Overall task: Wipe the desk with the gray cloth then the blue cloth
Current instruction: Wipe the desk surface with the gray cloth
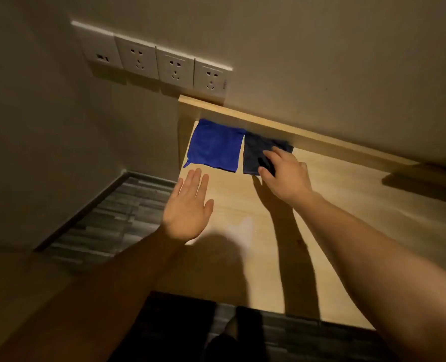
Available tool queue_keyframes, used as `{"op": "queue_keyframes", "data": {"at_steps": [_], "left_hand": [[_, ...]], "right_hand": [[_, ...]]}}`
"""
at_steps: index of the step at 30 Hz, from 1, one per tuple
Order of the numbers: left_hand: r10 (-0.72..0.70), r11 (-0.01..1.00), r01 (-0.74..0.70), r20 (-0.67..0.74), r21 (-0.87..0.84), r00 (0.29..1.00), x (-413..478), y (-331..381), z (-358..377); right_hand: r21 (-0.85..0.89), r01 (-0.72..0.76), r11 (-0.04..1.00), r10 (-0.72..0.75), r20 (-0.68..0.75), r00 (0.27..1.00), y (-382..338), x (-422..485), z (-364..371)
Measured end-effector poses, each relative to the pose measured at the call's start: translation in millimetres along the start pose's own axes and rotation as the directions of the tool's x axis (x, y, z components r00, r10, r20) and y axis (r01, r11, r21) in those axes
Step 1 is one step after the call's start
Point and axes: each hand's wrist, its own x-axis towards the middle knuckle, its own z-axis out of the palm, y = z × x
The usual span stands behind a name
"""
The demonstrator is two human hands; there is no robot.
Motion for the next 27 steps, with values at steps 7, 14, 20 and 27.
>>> {"op": "queue_keyframes", "data": {"at_steps": [7,14,20,27], "left_hand": [[0.105,0.989,-0.13,-0.286,-0.07,0.952,1,-6,14],[0.056,0.998,-0.06,-0.196,-0.012,0.979,3,-3,9],[0.018,1.0,-0.018,-0.091,-0.003,0.996,6,-5,10],[0.001,0.991,-0.016,-0.113,-0.132,0.994,-1,-5,4]], "right_hand": [[-0.132,0.246,0.96,-0.229,0.131,0.965,29,56,20],[-0.028,0.262,0.965,-0.257,0.12,0.959,44,57,49],[0.026,0.145,0.989,-0.146,0.068,0.987,33,19,66],[0.067,0.085,0.994,-0.09,0.081,0.993,-3,-43,82]]}}
